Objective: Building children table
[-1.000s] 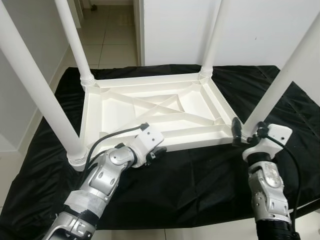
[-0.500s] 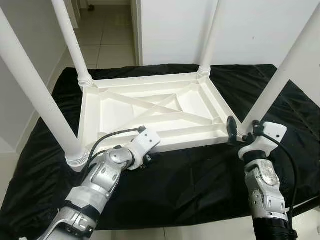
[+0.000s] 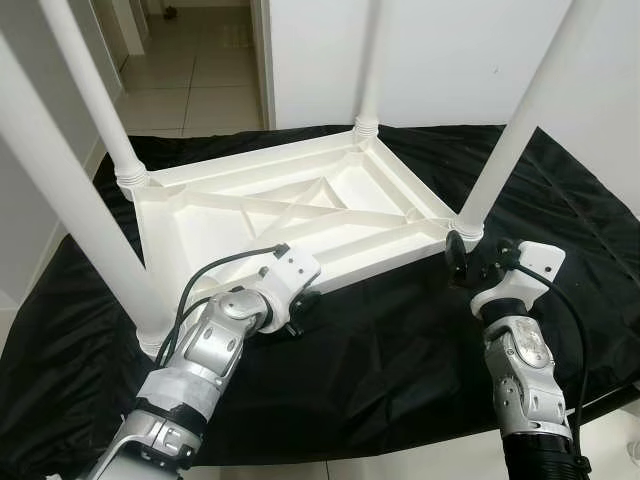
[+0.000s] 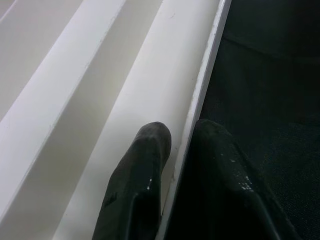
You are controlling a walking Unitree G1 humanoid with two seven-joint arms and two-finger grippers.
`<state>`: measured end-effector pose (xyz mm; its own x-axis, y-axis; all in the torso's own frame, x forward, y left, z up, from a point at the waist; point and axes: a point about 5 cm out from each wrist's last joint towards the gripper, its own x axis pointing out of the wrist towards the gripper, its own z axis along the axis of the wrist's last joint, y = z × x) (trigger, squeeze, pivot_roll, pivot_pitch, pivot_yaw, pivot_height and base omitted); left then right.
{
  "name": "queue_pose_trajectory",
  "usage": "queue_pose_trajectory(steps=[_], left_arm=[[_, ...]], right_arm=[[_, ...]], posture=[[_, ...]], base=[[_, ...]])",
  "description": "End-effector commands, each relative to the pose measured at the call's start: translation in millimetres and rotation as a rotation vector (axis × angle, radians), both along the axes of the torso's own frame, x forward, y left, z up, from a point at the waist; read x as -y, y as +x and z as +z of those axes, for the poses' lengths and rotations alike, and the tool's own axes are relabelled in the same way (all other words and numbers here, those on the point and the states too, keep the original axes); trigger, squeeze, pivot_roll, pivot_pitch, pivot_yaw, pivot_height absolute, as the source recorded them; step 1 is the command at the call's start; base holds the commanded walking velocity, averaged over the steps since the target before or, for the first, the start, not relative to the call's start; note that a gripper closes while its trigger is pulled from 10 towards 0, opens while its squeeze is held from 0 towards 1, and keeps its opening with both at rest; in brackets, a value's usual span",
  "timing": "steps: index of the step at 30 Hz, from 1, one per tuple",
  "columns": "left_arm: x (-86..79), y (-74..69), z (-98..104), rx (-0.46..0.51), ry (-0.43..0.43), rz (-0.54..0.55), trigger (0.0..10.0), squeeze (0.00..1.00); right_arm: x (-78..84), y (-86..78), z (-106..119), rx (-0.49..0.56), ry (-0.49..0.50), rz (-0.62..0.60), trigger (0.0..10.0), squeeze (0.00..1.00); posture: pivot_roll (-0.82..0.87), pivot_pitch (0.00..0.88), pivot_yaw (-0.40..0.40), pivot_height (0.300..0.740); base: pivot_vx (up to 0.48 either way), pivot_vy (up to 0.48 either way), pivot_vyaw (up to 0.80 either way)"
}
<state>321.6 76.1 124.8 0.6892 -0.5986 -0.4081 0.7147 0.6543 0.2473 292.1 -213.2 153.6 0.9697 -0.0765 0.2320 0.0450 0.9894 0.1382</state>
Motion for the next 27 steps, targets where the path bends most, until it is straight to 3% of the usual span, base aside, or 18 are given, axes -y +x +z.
queue_pose_trajectory(steps=[1, 3, 4, 7, 10, 11, 12, 17, 21, 22, 23, 27], left_arm=[[-12.5, 6.4, -1.9, 0.032, 0.043, 0.129, 2.4, 0.00], [-11.3, 7.0, -0.8, 0.037, 0.041, 0.129, 2.4, 0.00], [-9.5, 7.3, 0.0, 0.040, 0.040, 0.126, 10.0, 0.00], [-3.6, 6.2, 3.9, 0.063, 0.017, 0.097, 10.0, 0.00], [3.7, 1.2, 11.0, 0.093, -0.049, 0.045, 10.0, 0.00], [6.9, -3.2, 13.5, 0.075, -0.108, 0.007, 10.0, 0.00], [9.3, -8.0, 16.1, 0.055, -0.161, -0.030, 10.0, 1.00], [13.0, -16.9, 18.7, 0.052, -0.189, -0.098, 10.0, 1.00], [15.3, -26.7, 21.6, 0.157, -0.132, -0.166, 10.0, 1.00], [15.4, -34.1, 24.3, 0.207, -0.144, -0.198, 10.0, 0.00], [12.7, -41.7, 26.8, 0.239, -0.166, -0.225, 10.0, 0.00], [7.0, -50.1, 29.3, 0.259, -0.198, -0.247, 10.0, 0.00]], right_arm=[[-1.3, 1.3, -1.6, -0.013, 0.005, 0.008, 10.0, 0.00], [-1.2, 1.4, -1.7, -0.013, 0.005, 0.007, 10.0, 0.00], [-1.3, 1.6, -1.8, -0.014, 0.004, 0.006, 10.0, 0.00], [-2.0, 2.1, -2.0, -0.016, 0.004, 0.007, 10.0, 0.00], [-2.5, 2.1, -2.4, -0.018, 0.003, 0.008, 10.0, 0.00], [-2.6, 2.0, -2.5, -0.019, 0.002, 0.009, 10.0, 0.00], [-2.6, 2.0, -2.9, -0.021, 0.002, 0.009, 10.0, 0.00], [-2.7, 1.4, -3.4, -0.023, 0.001, 0.010, 10.0, 0.00], [-2.9, 1.2, -3.7, -0.025, 0.001, 0.010, 10.0, 0.00], [-3.1, 1.5, -4.1, -0.026, 0.001, 0.011, 10.0, 0.00], [-3.7, 1.8, -4.7, -0.028, 0.001, 0.013, 10.0, 0.00], [-4.6, 2.2, -5.6, -0.031, 0.001, 0.016, 10.0, 0.00]], posture=[[-0.05, 0.031, 0.004, 0.740], [-0.05, 0.031, 0.004, 0.740], [-0.05, 0.030, 0.003, 0.740], [-0.05, 0.030, 0.003, 0.740], [-0.05, 0.033, 0.003, 0.740], [-0.05, 0.033, 0.003, 0.740], [-0.05, 0.033, 0.003, 0.740], [-0.04, 0.038, -0.001, 0.740], [-0.04, 0.037, 0.000, 0.740], [-0.04, 0.039, -0.003, 0.740], [-0.04, 0.040, -0.004, 0.740], [-0.04, 0.040, -0.004, 0.740]], base=[[0.000, 0.000, 0.00], [0.000, 0.000, 0.00], [0.000, 0.000, 0.00], [0.000, 0.000, 0.00], [0.000, 0.000, 0.00], [0.000, 0.000, 0.00], [0.000, 0.000, 0.00], [0.000, 0.000, 0.00], [0.000, 0.000, 0.00], [0.000, 0.000, 0.00], [0.000, 0.000, 0.00], [0.000, 0.000, 0.00]])
